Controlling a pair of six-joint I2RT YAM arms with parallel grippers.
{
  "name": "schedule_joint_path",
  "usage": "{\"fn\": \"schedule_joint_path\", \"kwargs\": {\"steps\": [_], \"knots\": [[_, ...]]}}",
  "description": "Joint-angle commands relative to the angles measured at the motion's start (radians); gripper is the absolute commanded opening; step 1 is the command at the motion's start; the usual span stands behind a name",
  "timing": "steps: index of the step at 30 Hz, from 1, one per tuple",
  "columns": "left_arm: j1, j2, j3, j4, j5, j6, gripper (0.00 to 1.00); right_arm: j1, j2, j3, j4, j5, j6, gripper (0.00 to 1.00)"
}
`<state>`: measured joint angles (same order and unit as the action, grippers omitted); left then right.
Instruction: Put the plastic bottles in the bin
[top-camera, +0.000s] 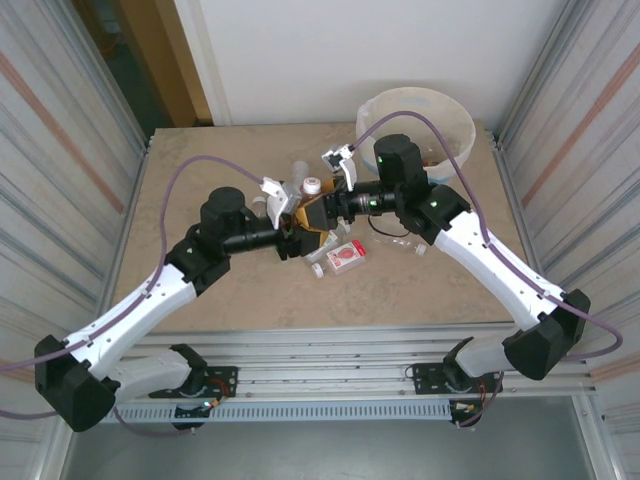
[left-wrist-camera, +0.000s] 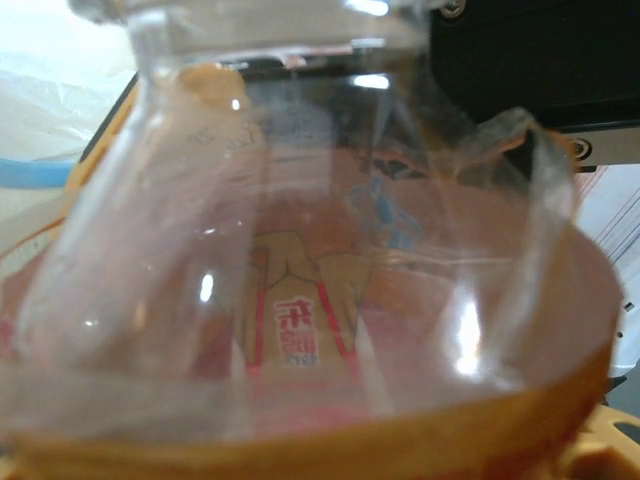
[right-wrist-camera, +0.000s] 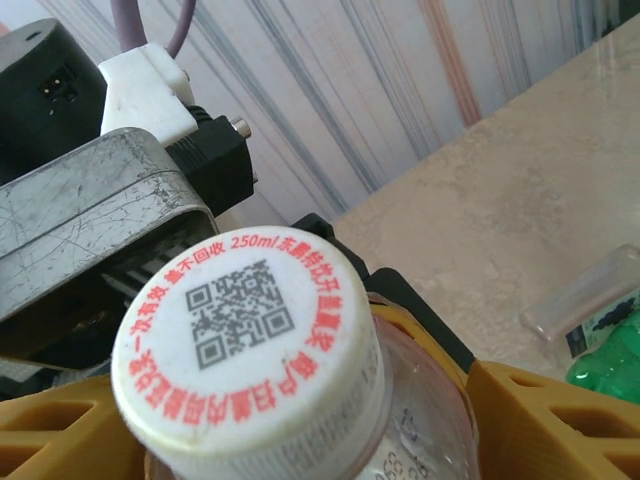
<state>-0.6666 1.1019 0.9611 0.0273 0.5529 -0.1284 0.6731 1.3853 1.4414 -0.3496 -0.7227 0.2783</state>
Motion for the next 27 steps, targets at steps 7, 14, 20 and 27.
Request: {"fn": "schedule_joint_path", "kwargs": {"steps": [7,14,20,27], "knots": [[0.004,-0.014,0.077,-0.057,-0.075,0.055,0.51,0.045,0.056,0.079,-0.08,0.165,-0.028,0.69],[0.005,-0.017,0.107,-0.096,-0.13,0.095,0.51,0.085,0.121,0.158,-0.146,0.253,-0.028,0.51],[0.005,-0.017,0.11,-0.091,-0.158,0.095,0.64,0.087,0.09,0.153,-0.131,0.316,-0.012,0.31],[0.005,-0.075,0.079,-0.103,-0.158,0.081,0.99,0.024,0.036,0.175,-0.148,0.418,-0.001,0.23]]}}
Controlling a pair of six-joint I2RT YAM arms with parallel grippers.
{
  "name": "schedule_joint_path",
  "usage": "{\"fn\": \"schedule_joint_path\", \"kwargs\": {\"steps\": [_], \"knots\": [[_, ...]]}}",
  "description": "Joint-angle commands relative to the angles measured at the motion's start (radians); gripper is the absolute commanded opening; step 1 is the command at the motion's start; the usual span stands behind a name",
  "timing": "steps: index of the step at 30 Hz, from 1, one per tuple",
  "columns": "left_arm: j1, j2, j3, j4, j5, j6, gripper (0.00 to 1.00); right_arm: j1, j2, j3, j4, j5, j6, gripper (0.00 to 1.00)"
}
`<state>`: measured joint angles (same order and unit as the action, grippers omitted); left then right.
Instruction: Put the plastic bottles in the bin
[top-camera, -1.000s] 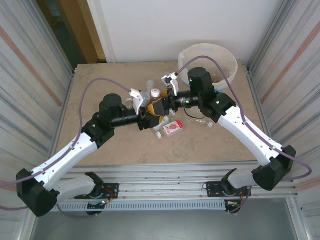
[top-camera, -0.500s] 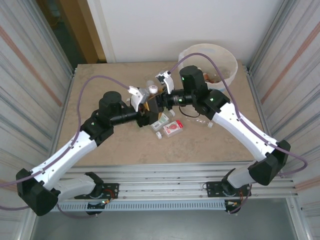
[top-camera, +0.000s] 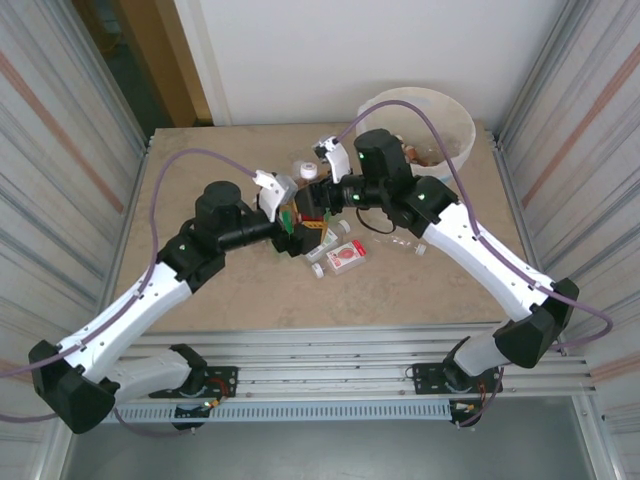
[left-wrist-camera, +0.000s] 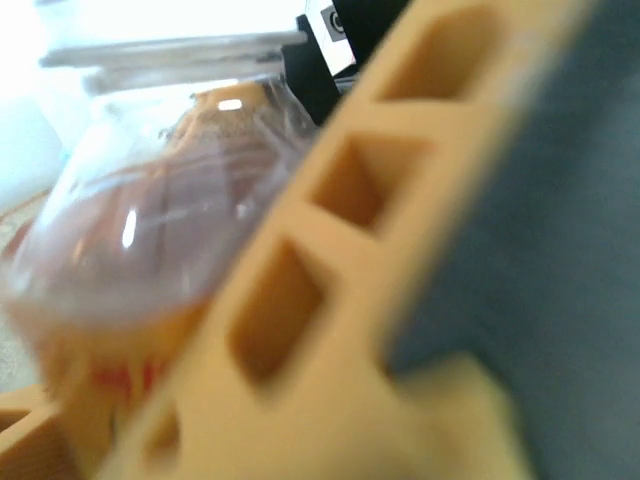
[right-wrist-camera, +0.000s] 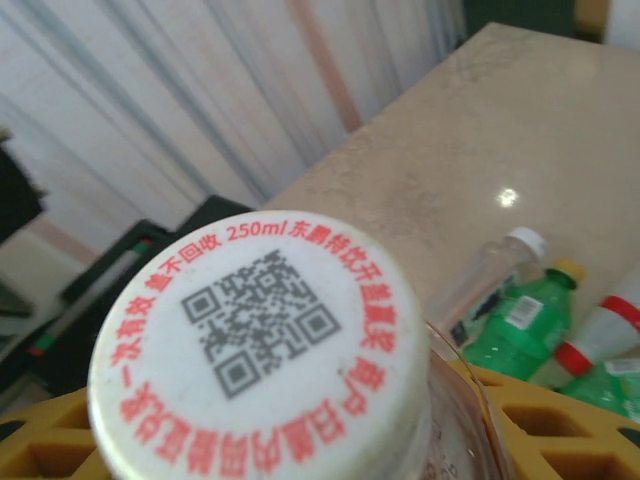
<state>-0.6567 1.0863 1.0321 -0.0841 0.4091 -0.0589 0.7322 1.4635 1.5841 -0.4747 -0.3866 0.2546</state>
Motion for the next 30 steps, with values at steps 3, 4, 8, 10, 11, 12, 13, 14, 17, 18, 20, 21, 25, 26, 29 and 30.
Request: {"fn": "schedule_joint_path", "kwargs": {"steps": [3,4,8,10,11,12,13,14,17,18,20,21,25,26,29,30], "knots": [[-0.005,-0.119,-0.03,0.015,-0.045,0.0,0.99,-0.084,-0.052,0.088,-0.059,0.105,0.003,0.24],[-0.004,-0.139,-0.042,0.018,-0.062,-0.003,0.99,-0.098,-0.054,0.109,-0.071,0.12,-0.005,0.24],[-0.004,-0.212,-0.088,0.017,-0.139,-0.02,0.99,-0.19,-0.051,0.207,-0.118,0.178,-0.031,0.25],[-0.005,-0.234,-0.1,0.008,-0.169,-0.024,0.99,-0.252,-0.038,0.257,-0.138,0.202,-0.042,0.25],[-0.004,-0.243,-0.106,0.008,-0.182,-0.025,0.99,-0.289,-0.028,0.281,-0.146,0.211,-0.045,0.26],[-0.005,-0.249,-0.112,0.01,-0.189,-0.027,0.99,-0.323,-0.017,0.31,-0.152,0.214,-0.048,0.26],[-0.004,-0.254,-0.119,0.013,-0.201,-0.03,0.99,-0.362,-0.003,0.336,-0.157,0.217,-0.048,0.25],[-0.005,-0.259,-0.123,0.015,-0.213,-0.033,0.99,-0.4,0.016,0.359,-0.169,0.214,-0.048,0.26],[-0.004,-0.265,-0.132,0.017,-0.259,-0.041,0.99,-0.49,0.092,0.44,-0.222,0.208,-0.056,0.26],[-0.004,-0.266,-0.134,0.017,-0.276,-0.042,0.99,-0.51,0.118,0.468,-0.242,0.207,-0.065,0.26],[-0.005,-0.264,-0.139,0.017,-0.318,-0.051,0.99,-0.553,0.182,0.53,-0.291,0.223,-0.079,0.26],[-0.004,-0.263,-0.141,0.017,-0.334,-0.055,0.99,-0.568,0.21,0.556,-0.311,0.229,-0.085,0.26],[-0.004,-0.256,-0.149,0.016,-0.422,-0.08,0.99,-0.615,0.316,0.636,-0.386,0.247,-0.108,0.26],[-0.004,-0.254,-0.15,0.01,-0.446,-0.086,0.99,-0.621,0.336,0.643,-0.392,0.252,-0.114,0.26],[-0.004,-0.25,-0.155,0.0,-0.494,-0.093,0.99,-0.625,0.38,0.645,-0.409,0.266,-0.132,0.28],[-0.004,-0.25,-0.158,-0.002,-0.504,-0.097,0.99,-0.626,0.394,0.647,-0.415,0.272,-0.137,0.29]]}}
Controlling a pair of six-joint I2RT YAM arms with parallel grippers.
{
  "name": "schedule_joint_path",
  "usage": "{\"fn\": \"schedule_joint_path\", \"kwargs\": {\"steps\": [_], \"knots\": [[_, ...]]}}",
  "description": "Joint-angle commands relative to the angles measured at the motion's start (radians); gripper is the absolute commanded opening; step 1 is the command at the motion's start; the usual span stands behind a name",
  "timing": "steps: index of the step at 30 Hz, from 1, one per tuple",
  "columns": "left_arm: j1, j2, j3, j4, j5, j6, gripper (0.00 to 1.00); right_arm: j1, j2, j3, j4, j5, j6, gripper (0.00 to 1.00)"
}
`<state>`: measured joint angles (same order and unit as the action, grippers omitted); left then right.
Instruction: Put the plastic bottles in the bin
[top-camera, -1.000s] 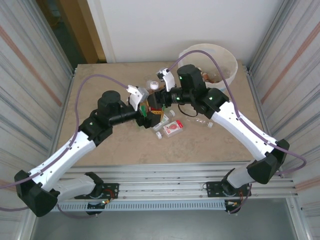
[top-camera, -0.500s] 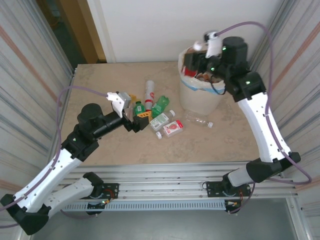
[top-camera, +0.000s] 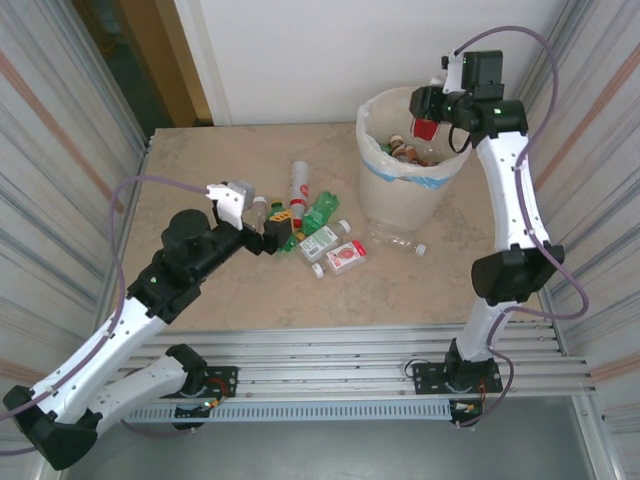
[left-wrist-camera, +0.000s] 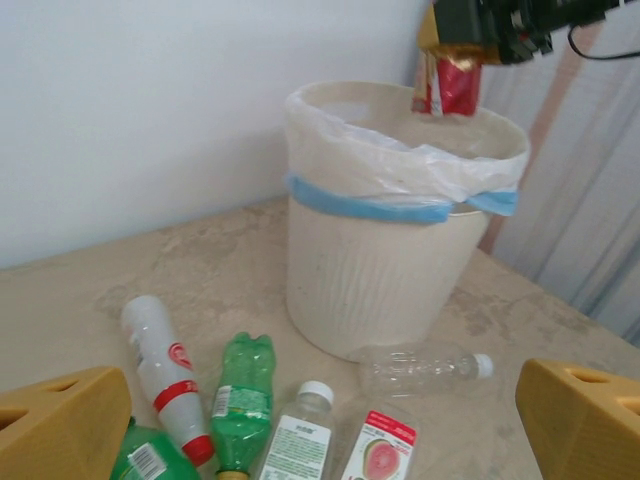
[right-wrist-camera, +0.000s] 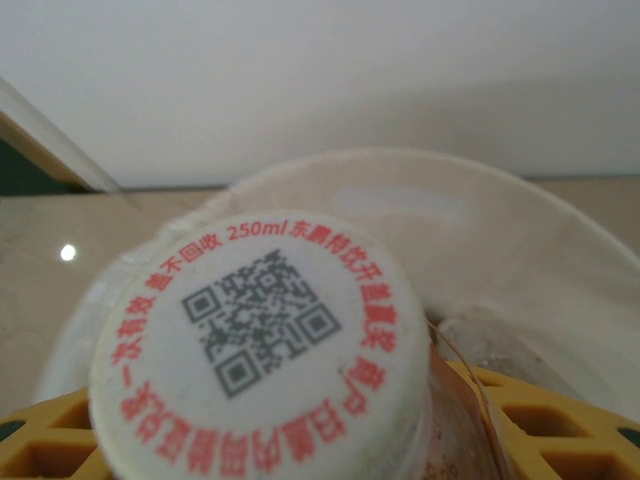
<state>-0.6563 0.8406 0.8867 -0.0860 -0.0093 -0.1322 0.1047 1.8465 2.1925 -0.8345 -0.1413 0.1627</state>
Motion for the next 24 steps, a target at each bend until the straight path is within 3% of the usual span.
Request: {"fn": "schedule_joint_path", "kwargs": {"steps": [1,9,20,24], "knots": [[-0.006,-0.005,-0.015,0.0,-0.092,-0.026,0.99,0.001,0.027,0.041,-0.063,0.032,-0.049,0.29],[-0.005,-0.011,-0.032,-0.005,-0.127,-0.038,0.99,0.002,0.137,0.087,-0.15,0.121,-0.08,0.37],[-0.002,0.014,-0.019,-0.021,-0.169,-0.044,0.99,0.003,0.188,0.095,-0.194,0.187,-0.081,0.63],[0.0,0.024,-0.011,-0.027,-0.174,-0.046,0.99,0.004,0.182,0.114,-0.203,0.198,-0.077,0.78]]}}
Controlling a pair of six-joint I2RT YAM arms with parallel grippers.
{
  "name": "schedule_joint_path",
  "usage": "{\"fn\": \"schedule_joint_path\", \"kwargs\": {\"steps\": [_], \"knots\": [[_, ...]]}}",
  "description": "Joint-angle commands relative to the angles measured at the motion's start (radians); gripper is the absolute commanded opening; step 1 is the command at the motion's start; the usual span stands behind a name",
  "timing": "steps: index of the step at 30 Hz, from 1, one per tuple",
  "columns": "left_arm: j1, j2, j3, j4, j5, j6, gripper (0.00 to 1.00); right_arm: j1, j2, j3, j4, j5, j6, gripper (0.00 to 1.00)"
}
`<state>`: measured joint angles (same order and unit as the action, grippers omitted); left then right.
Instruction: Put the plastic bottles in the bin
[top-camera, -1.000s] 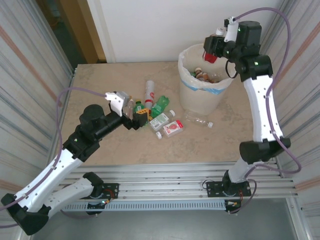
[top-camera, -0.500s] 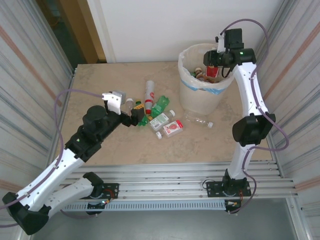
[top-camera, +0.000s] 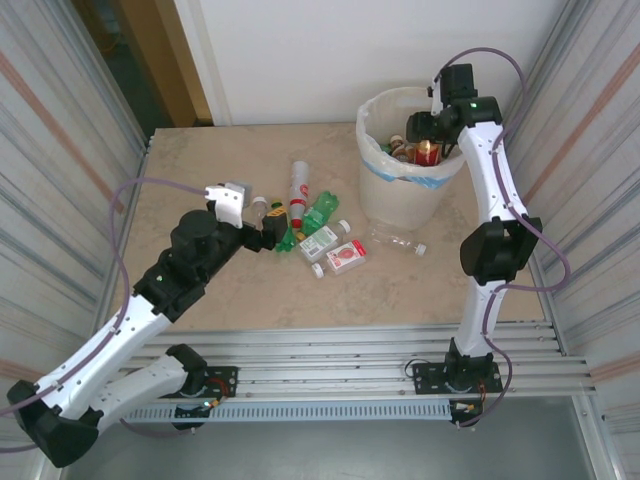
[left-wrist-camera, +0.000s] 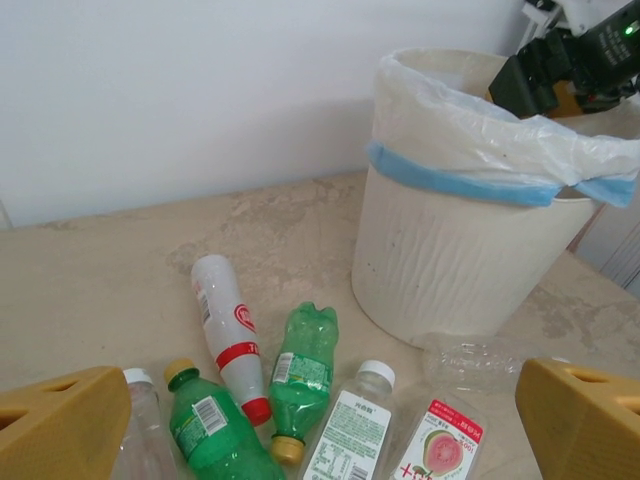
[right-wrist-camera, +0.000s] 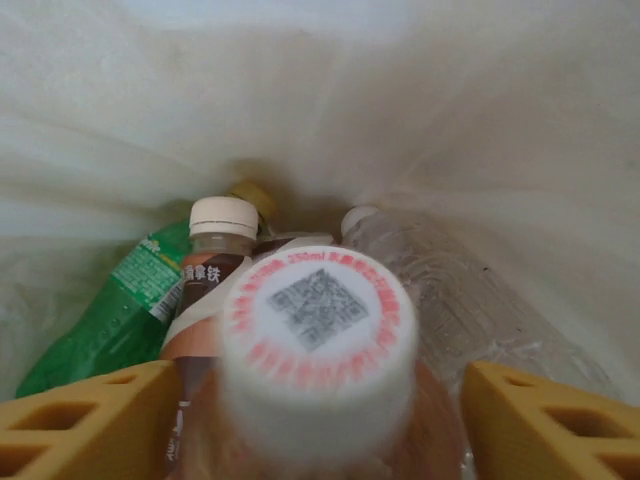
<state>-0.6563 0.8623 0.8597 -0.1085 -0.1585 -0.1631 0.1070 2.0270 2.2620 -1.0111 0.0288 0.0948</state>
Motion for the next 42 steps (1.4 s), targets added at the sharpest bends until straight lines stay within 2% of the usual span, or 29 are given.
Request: {"fn": "schedule_joint_path", "kwargs": {"steps": [1,11,15,19,23,28,31,34,37,42], "knots": [[0.0,0.002,0.019,-0.007,-0.025,-0.014,0.99,0.003,0.002,0.06,-0.035,0.032,-0.009,0.79],[0.009,0.001,-0.001,-0.008,-0.075,-0.046,0.99,0.019,-0.094,0.103,-0.067,0.03,0.005,0.85],[0.015,0.001,-0.005,-0.023,-0.117,-0.068,0.99,0.055,-0.185,0.039,-0.061,0.038,0.017,0.89],[0.037,0.006,-0.011,-0.048,-0.145,-0.113,0.99,0.123,-0.342,-0.163,0.044,0.093,0.008,0.99],[0.085,0.005,-0.023,-0.079,-0.142,-0.182,0.99,0.199,-0.507,-0.372,0.131,0.16,0.03,0.98],[0.113,0.008,-0.03,-0.094,-0.149,-0.235,0.99,0.357,-0.699,-0.659,0.192,0.305,0.083,0.98],[0.123,0.022,-0.027,-0.11,-0.167,-0.265,0.99,0.432,-0.78,-0.825,0.208,0.328,0.148,0.98],[0.137,0.031,-0.027,-0.121,-0.159,-0.298,0.99,0.503,-0.835,-0.975,0.232,0.333,0.199,0.98],[0.151,0.034,-0.043,-0.119,-0.155,-0.341,0.99,0.572,-0.871,-1.142,0.328,0.353,0.193,0.98],[0.162,0.023,-0.06,-0.107,-0.146,-0.362,0.99,0.573,-0.83,-1.294,0.449,0.332,0.182,0.98]]}}
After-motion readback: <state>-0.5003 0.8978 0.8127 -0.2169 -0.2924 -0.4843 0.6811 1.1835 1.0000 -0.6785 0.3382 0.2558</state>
